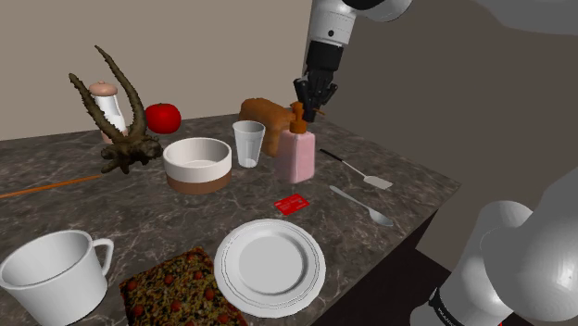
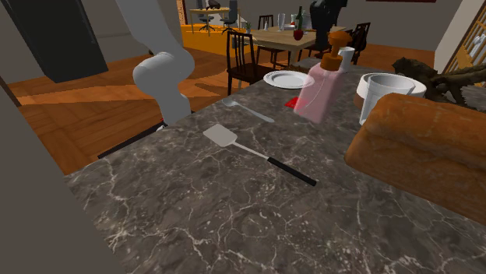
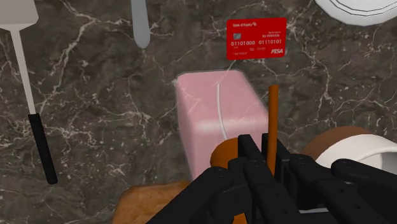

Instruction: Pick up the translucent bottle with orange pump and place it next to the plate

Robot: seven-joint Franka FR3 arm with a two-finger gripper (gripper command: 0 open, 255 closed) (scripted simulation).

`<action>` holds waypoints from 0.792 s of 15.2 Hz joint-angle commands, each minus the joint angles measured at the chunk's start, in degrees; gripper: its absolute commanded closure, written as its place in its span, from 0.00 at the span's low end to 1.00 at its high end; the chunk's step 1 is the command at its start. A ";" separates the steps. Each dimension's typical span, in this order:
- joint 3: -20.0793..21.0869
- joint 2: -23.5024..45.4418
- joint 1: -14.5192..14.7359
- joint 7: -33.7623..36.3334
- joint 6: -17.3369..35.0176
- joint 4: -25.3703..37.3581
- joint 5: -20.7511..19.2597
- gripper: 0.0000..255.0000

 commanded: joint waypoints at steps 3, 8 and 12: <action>0.01 -0.15 0.00 -0.07 1.23 -1.35 0.00 1.00; 0.01 -0.15 0.00 -0.07 1.23 -1.35 0.00 1.00; 0.01 -0.15 0.00 -0.07 1.23 -1.35 0.00 0.00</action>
